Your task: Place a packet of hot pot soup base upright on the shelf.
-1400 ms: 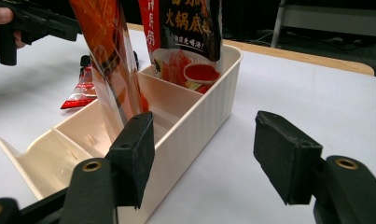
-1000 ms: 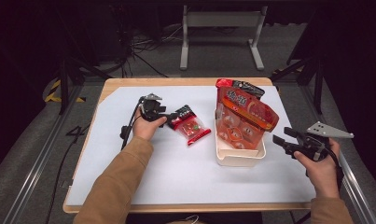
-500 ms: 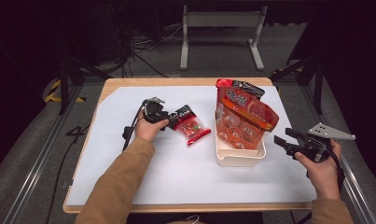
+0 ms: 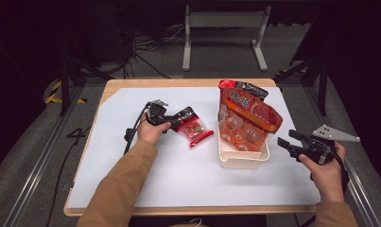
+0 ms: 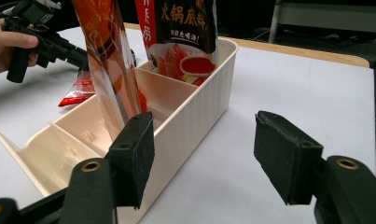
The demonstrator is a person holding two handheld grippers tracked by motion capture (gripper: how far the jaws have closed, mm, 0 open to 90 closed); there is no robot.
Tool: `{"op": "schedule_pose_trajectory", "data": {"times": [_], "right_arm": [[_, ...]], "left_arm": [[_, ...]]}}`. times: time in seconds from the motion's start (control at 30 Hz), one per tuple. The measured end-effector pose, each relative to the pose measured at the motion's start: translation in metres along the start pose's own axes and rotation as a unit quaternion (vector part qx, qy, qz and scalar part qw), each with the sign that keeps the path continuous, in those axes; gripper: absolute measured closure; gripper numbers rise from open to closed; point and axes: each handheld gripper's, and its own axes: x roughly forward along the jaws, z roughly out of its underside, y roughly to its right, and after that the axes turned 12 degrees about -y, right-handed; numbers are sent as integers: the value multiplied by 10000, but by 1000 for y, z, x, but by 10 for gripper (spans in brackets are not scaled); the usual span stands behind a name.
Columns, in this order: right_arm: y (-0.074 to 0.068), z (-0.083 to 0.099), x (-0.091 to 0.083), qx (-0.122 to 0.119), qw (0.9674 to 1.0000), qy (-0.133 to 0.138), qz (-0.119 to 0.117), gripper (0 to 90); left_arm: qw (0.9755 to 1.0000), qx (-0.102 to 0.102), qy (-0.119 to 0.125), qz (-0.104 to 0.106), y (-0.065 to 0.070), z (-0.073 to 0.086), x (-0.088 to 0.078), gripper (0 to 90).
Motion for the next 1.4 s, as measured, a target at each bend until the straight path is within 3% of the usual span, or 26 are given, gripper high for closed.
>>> {"op": "schedule_pose_trajectory", "data": {"times": [0.27, 0.33, 0.73, 1.0, 1.2, 1.4], "right_arm": [[0, 0, 0, -21, 10000, 22, -6, 384], [0, 0, -1, -18, 10000, 25, 1, 385], [1, 1, -4, -19, 10000, 72, 23, 399], [1, 0, -3, -23, 10000, 66, 21, 402], [1, -1, -3, -36, 10000, 75, 17, 404], [1, -1, -3, -10, 10000, 75, 16, 405]], "left_arm": [[9990, 180, -90, -399, -2, 2, -1, 859], [9988, 206, -81, -439, 0, 1, -2, 881], [9975, 454, 297, -459, 14, -3, -27, 900], [9958, 616, 602, -311, 26, -5, -47, 900], [9934, 735, 857, -176, 35, -5, -61, 900], [9900, 980, 1014, -75, 47, -6, -77, 900]]}}
